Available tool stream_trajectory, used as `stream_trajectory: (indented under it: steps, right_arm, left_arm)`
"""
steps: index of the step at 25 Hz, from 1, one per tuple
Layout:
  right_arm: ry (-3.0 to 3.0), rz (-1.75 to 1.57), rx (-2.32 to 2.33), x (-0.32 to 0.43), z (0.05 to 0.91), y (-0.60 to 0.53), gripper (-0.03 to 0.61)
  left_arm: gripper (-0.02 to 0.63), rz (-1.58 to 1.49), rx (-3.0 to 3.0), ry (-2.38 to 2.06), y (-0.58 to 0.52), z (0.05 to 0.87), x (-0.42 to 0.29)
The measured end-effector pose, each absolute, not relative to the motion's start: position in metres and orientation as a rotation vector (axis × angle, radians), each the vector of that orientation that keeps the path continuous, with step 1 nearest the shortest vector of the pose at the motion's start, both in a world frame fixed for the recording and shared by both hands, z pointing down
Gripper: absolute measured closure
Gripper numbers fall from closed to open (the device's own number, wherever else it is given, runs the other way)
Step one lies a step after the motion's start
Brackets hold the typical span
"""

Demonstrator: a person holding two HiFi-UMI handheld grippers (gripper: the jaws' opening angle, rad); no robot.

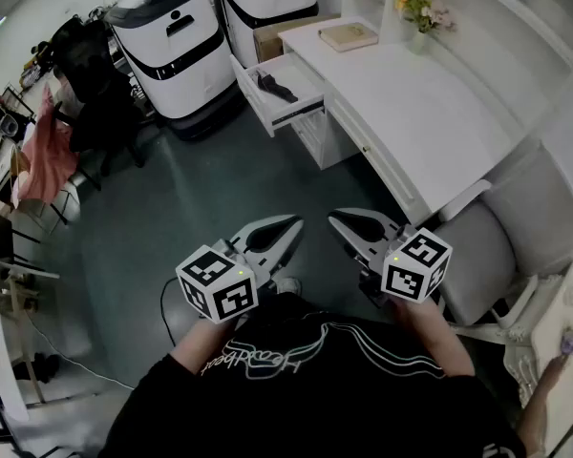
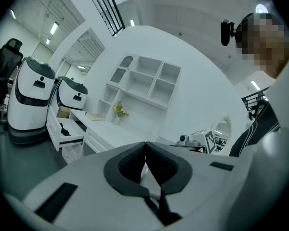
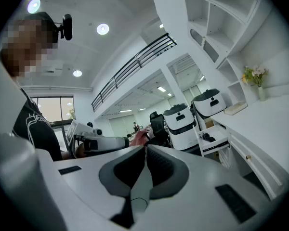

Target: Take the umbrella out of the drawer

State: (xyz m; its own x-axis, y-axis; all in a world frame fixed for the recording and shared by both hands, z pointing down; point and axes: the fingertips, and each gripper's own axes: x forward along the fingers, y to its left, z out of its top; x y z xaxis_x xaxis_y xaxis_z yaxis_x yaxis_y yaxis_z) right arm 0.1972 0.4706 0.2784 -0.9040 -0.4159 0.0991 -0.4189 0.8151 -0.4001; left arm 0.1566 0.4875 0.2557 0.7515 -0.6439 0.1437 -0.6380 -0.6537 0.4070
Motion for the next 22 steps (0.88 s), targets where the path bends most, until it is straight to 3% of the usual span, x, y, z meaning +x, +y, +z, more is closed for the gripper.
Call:
stream_trajectory:
  steps: [10,22]
  right_arm:
    - [-2.972,0.708,0.710,0.180,0.288,0.435,0.528]
    - [-2.904,0.746,0.804,0.127,0.316,0.312,0.526]
  left_arm:
    - [0.592,-0.008,2.487,-0.962,0.451,0.269,0.136]
    - [0.592,0.034,2.419,-0.897,0.319,0.290,0.080]
